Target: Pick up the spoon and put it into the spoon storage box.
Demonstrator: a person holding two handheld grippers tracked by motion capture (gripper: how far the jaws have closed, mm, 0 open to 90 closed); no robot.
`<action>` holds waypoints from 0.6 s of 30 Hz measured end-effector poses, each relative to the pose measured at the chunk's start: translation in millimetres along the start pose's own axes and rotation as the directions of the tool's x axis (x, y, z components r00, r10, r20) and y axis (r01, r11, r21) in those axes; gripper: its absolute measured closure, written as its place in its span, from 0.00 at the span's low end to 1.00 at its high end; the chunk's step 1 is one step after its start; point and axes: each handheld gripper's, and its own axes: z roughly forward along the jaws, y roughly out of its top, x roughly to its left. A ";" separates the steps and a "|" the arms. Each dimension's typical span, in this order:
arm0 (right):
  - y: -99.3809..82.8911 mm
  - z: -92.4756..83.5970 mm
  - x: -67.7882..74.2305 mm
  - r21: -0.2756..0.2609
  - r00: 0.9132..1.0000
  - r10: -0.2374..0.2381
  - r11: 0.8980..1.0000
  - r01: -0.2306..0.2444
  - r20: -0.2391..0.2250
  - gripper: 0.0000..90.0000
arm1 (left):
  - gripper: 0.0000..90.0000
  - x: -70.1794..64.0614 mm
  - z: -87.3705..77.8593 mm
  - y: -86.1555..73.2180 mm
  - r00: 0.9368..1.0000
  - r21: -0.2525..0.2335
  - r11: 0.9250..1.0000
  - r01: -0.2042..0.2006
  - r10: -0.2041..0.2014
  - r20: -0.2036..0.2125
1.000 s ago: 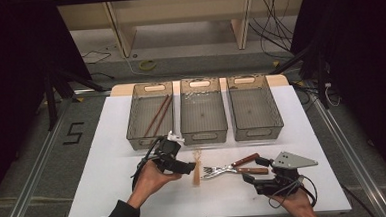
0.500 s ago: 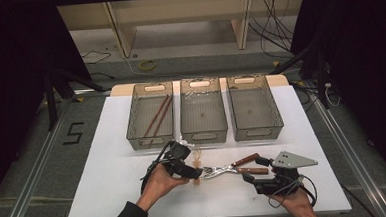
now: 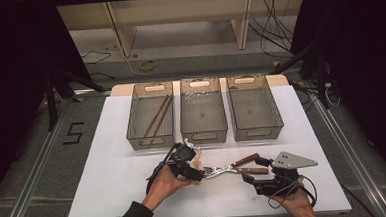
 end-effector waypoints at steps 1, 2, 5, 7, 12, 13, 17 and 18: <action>0.0 0.1 0.2 0.001 1.000 0.001 1.000 -0.001 0.000 0.30 | 0.27 -0.8 0.8 -0.2 1.000 0.003 1.000 -0.003 0.003 -0.003; 0.0 -0.1 0.3 0.001 1.000 0.000 1.000 0.000 0.000 0.30 | 0.27 -1.2 1.7 -0.5 1.000 0.012 1.000 -0.011 0.011 -0.018; 0.1 -0.2 0.2 0.000 1.000 0.000 1.000 0.000 0.000 0.30 | 0.28 0.1 2.9 -1.4 1.000 0.019 1.000 -0.015 0.016 -0.017; 0.1 -0.2 0.2 0.000 1.000 0.000 1.000 0.000 0.000 0.30 | 0.30 0.3 2.0 -1.0 1.000 0.024 1.000 -0.019 0.019 -0.014; 0.2 -0.3 0.4 0.001 1.000 0.000 1.000 0.000 0.000 0.30 | 0.35 3.0 0.1 -0.8 1.000 0.036 0.999 -0.029 0.029 0.006; 0.2 -0.3 0.3 0.001 1.000 0.000 1.000 0.000 0.001 0.30 | 0.37 3.3 -0.4 -0.7 0.999 0.039 0.999 -0.031 0.031 0.011; 0.2 -0.2 0.4 0.000 1.000 0.000 1.000 0.000 0.001 0.30 | 0.43 6.9 -1.9 -0.3 0.999 0.047 0.998 -0.034 0.032 0.043; 0.2 -0.2 0.5 0.001 1.000 0.000 1.000 0.000 0.001 0.30 | 0.43 7.5 -2.3 0.1 0.998 0.051 0.998 -0.037 0.034 0.048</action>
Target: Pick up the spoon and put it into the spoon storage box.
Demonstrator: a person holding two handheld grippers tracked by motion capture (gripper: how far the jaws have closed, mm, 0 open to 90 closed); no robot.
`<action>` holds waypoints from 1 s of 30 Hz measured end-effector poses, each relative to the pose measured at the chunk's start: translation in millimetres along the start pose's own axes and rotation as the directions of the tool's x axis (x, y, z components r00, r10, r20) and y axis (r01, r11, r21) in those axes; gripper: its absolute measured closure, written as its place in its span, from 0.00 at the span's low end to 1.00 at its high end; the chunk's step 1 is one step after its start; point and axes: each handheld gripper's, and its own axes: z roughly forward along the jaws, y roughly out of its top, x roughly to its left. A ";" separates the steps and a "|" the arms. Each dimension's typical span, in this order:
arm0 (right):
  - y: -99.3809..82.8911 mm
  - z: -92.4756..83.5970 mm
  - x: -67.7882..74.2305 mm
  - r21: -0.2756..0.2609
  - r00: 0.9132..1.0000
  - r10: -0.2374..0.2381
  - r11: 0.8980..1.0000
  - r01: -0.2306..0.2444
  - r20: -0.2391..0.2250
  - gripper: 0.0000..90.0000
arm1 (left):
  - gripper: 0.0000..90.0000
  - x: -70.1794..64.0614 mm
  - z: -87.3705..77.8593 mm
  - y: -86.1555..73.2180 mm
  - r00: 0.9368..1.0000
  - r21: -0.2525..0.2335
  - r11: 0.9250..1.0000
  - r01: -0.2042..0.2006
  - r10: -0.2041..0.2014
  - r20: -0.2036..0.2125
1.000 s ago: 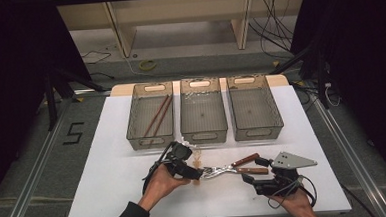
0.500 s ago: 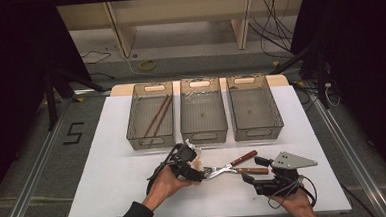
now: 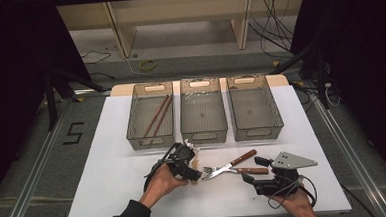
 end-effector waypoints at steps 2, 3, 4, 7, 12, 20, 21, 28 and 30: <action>0.0 0.0 0.0 0.001 1.000 -0.001 1.000 0.001 0.000 0.30 | 0.46 -2.8 0.6 0.6 1.000 0.002 1.000 -0.006 0.006 -0.006; 0.0 0.2 0.0 0.002 1.000 -0.001 1.000 0.001 0.000 0.30 | 0.47 -4.8 1.2 1.0 1.000 0.006 1.000 -0.012 0.012 -0.016; 0.0 0.4 0.0 0.003 1.000 -0.001 1.000 0.001 0.000 0.30 | 0.46 -5.9 1.9 1.4 1.000 0.005 1.000 -0.019 0.019 -0.023; 0.0 0.3 0.3 0.002 1.000 -0.003 1.000 0.003 0.000 0.30 | 0.46 -8.5 2.5 2.0 0.999 0.011 1.000 -0.021 0.021 -0.037; 0.1 0.3 0.5 0.002 1.000 -0.003 1.000 0.003 -0.001 0.30 | 0.45 -13.9 4.3 2.3 0.997 0.019 0.999 -0.043 0.044 -0.061; 0.2 0.1 0.6 0.002 1.000 -0.001 1.000 0.001 -0.001 0.30 | 0.48 -15.3 3.6 1.7 0.996 0.020 0.998 -0.066 0.067 -0.063; 0.3 0.0 0.4 0.001 1.000 -0.001 1.000 0.001 0.000 0.30 | 0.51 -15.3 2.5 1.6 0.996 0.023 0.997 -0.071 0.073 -0.057; 0.3 -0.4 0.6 -0.002 1.000 0.001 1.000 -0.001 -0.002 0.30 | 0.65 -8.8 -0.9 0.4 0.995 0.041 0.996 -0.085 0.086 -0.040; 0.3 -0.4 0.6 -0.003 1.000 0.000 1.000 0.000 -0.001 0.30 | 0.69 -6.3 -1.6 -0.2 0.996 0.040 0.996 -0.079 0.080 -0.032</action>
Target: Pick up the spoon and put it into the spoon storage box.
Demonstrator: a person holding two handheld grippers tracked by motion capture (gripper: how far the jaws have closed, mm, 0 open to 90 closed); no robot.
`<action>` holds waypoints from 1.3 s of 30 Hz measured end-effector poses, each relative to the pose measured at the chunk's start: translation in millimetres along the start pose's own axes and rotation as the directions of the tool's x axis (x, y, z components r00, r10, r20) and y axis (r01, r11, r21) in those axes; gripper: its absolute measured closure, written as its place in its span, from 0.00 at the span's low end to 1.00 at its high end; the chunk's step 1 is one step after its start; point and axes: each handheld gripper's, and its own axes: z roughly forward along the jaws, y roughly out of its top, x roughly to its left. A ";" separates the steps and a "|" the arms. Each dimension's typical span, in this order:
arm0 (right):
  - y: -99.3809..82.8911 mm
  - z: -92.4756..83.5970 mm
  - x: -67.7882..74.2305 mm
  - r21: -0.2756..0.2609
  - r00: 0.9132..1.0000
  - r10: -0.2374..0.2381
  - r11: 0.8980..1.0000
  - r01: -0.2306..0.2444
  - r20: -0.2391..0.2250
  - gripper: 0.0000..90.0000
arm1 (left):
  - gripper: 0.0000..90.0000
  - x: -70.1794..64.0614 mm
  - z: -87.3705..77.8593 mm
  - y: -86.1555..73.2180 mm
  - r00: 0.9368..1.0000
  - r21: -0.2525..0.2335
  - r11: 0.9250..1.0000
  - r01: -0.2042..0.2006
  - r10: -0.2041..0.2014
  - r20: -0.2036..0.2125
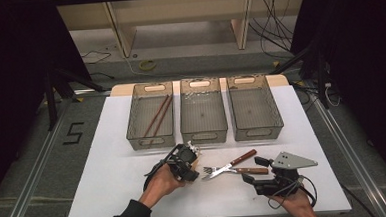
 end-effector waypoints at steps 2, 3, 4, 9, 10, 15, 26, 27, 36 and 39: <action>0.0 -0.1 -0.2 0.001 1.000 -0.001 1.000 0.001 -0.001 0.30 | 0.72 1.6 -0.7 -0.5 1.000 0.004 1.000 0.001 -0.001 0.001; 0.0 -0.1 -0.3 0.001 1.000 -0.001 1.000 0.001 -0.001 0.30 | 0.75 2.6 -0.9 -1.1 1.000 0.002 1.000 0.002 -0.002 -0.001; 0.0 0.0 -0.2 0.001 1.000 0.001 1.000 -0.001 0.000 0.30 | 0.77 3.9 -0.9 -1.6 1.000 -0.004 1.000 0.011 -0.011 0.003; -0.1 0.1 -0.3 0.000 1.000 0.001 1.000 -0.001 -0.001 0.30 | 0.83 9.1 -1.8 -3.3 1.000 -0.012 1.000 0.017 -0.017 0.022; -0.1 0.1 -0.3 0.000 1.000 0.002 1.000 -0.002 -0.001 0.30 | 0.83 9.6 -1.7 -3.6 0.999 -0.016 1.000 0.020 -0.020 0.026; -0.1 0.1 -0.3 -0.001 1.000 0.002 1.000 -0.002 -0.002 0.30 | 0.83 13.5 -3.8 -5.6 0.999 -0.036 0.999 0.015 -0.014 0.030; 0.0 0.1 -0.3 0.002 1.000 0.001 1.000 -0.001 0.000 0.30 | 0.84 23.6 -29.5 -5.1 0.999 -0.116 0.993 0.006 -0.002 0.037; -0.1 0.2 -0.4 0.002 1.000 0.002 1.000 -0.002 0.000 0.30 | 0.84 24.1 -31.4 -5.1 0.999 -0.123 0.992 0.008 -0.003 0.039; -0.1 0.5 -0.7 0.003 1.000 0.002 1.000 -0.002 0.001 0.30 | 0.84 29.0 -44.3 -4.1 0.999 -0.174 0.985 0.019 -0.011 0.048; -0.1 0.6 -0.4 0.004 1.000 0.002 1.000 -0.002 0.001 0.30 | 0.84 29.3 -46.3 -3.5 0.999 -0.181 0.983 0.021 -0.011 0.053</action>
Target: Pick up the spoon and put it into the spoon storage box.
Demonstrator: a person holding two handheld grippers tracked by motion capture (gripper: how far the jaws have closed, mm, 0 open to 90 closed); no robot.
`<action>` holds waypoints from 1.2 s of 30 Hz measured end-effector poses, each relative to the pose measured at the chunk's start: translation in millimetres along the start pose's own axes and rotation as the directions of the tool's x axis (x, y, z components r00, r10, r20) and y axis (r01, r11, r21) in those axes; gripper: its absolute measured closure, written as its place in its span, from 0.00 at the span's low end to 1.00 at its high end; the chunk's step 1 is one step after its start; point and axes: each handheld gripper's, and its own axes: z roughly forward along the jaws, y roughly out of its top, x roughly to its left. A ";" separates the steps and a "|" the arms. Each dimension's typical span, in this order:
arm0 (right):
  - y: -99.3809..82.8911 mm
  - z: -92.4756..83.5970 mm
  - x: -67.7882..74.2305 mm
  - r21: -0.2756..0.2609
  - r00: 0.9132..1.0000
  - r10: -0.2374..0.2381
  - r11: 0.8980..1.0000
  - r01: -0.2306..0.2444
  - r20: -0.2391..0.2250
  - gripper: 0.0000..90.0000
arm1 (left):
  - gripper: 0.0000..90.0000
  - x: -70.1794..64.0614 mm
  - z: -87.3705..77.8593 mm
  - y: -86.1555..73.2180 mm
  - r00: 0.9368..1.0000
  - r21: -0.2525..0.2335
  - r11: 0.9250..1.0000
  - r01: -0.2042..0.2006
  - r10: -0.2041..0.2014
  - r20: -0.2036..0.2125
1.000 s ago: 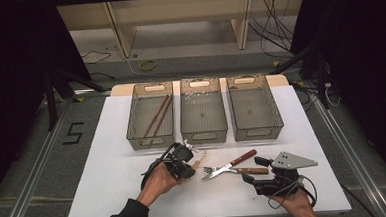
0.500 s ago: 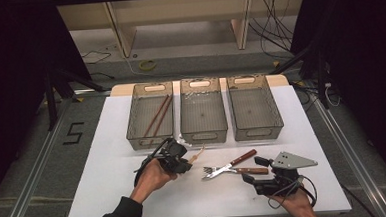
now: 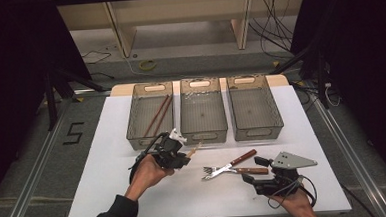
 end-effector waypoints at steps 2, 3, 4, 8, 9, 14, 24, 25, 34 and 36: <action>0.0 0.2 0.0 -0.001 1.000 0.000 1.000 0.000 0.000 0.30 | 0.84 0.5 -1.3 0.7 1.000 -0.006 1.000 -0.001 0.001 0.000; 0.0 0.1 0.0 0.000 1.000 0.001 1.000 -0.001 -0.001 0.30 | 0.84 0.7 -2.1 1.0 1.000 -0.010 1.000 0.002 -0.002 0.002; -0.1 0.2 0.1 0.000 1.000 0.001 1.000 -0.001 -0.001 0.30 | 0.84 1.3 -3.1 1.4 1.000 -0.011 1.000 0.000 0.000 0.004; -0.1 0.3 0.1 -0.001 1.000 0.001 1.000 -0.001 -0.002 0.30 | 0.84 2.0 -6.7 3.3 1.000 -0.030 1.000 0.006 -0.005 0.009; -0.1 0.2 0.2 -0.001 1.000 0.003 1.000 -0.003 -0.001 0.30 | 0.84 2.3 -8.2 4.1 1.000 -0.038 0.999 0.008 -0.008 0.012; 0.0 0.3 -0.1 -0.001 1.000 0.002 1.000 -0.002 -0.002 0.30 | 0.84 4.4 -13.7 9.6 1.000 -0.053 0.999 -0.005 0.006 0.009; -0.1 0.1 -0.9 -0.002 1.000 0.006 1.000 -0.006 -0.002 0.30 | 0.84 12.1 -26.8 31.6 1.000 -0.122 0.993 -0.011 0.012 0.002; -0.2 0.2 -1.1 -0.002 1.000 0.008 1.000 -0.008 -0.002 0.30 | 0.84 12.9 -27.9 34.1 1.000 -0.131 0.991 -0.009 0.009 0.000; -0.1 0.5 -1.5 -0.004 1.000 0.011 1.000 -0.011 -0.004 0.30 | 0.84 24.9 -31.5 55.4 1.000 -0.174 0.985 0.000 -0.001 -0.008; -0.1 0.5 -1.5 -0.004 1.000 0.011 1.000 -0.011 -0.006 0.30 | 0.84 27.2 -30.9 59.7 1.000 -0.183 0.983 0.005 -0.007 -0.010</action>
